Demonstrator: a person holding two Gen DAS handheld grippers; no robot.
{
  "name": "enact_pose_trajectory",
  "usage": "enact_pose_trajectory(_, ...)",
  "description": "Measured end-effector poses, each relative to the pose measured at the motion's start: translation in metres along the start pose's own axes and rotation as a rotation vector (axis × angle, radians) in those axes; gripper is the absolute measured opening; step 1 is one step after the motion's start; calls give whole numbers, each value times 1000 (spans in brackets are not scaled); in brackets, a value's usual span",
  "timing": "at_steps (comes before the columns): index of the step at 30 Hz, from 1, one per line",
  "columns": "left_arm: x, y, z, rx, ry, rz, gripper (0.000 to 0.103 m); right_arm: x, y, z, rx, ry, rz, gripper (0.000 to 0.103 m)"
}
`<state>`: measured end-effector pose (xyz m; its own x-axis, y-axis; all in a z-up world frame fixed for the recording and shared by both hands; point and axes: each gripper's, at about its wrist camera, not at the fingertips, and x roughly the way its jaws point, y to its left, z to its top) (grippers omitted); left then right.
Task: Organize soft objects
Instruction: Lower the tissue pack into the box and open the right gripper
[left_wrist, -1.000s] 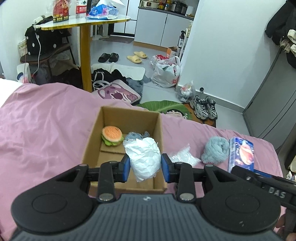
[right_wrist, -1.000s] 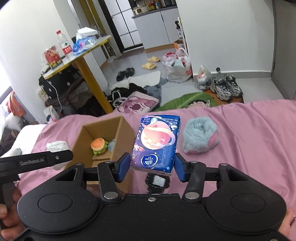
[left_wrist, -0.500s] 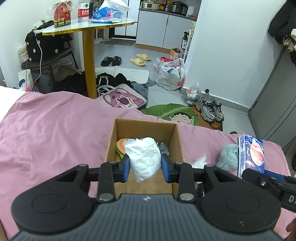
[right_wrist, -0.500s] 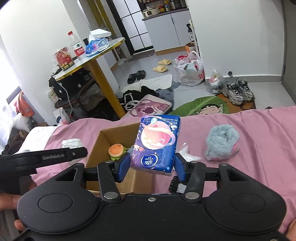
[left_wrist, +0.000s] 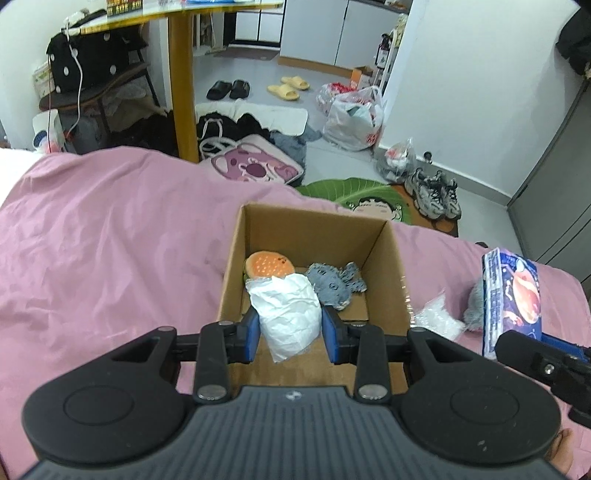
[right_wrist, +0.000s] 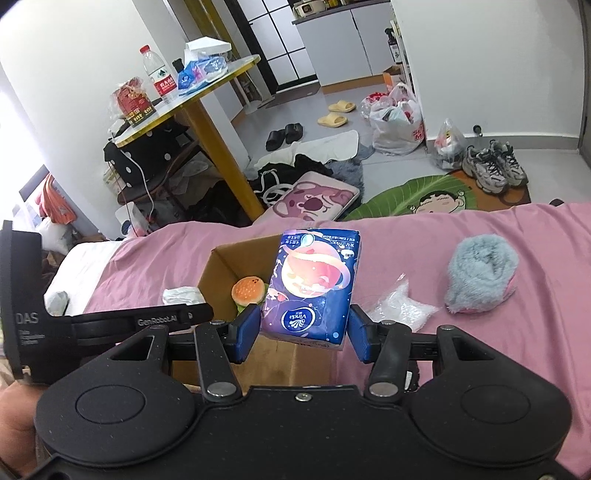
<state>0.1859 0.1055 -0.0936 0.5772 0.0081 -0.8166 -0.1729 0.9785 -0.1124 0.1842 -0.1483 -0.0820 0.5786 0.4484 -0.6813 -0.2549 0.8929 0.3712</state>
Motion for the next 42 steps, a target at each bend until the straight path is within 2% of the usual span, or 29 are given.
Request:
enact_pose_trajectory(8,28,6,3,-2,52,10,34,22,4,2,9,38,12,51)
enact_pose_trajectory(17,45,7,8,5,72,22,34,38,10,5,3,61,27,51)
enact_pose_trajectory(19,46,8,9,-1,64,30,37,41,11,4,-1,68,29,51)
enact_pose_trajectory(24,45,15,16,-24,62,34,39,46,16,3,-13,81,36,51)
enact_pose_trajectory(30,34,23,20,-48,59,1,39,50,23,4,-28,89,46,51)
enact_pose_trajectory(42,-1,43,27,-105,1,21,64,63,43,10,-55,104,95,51)
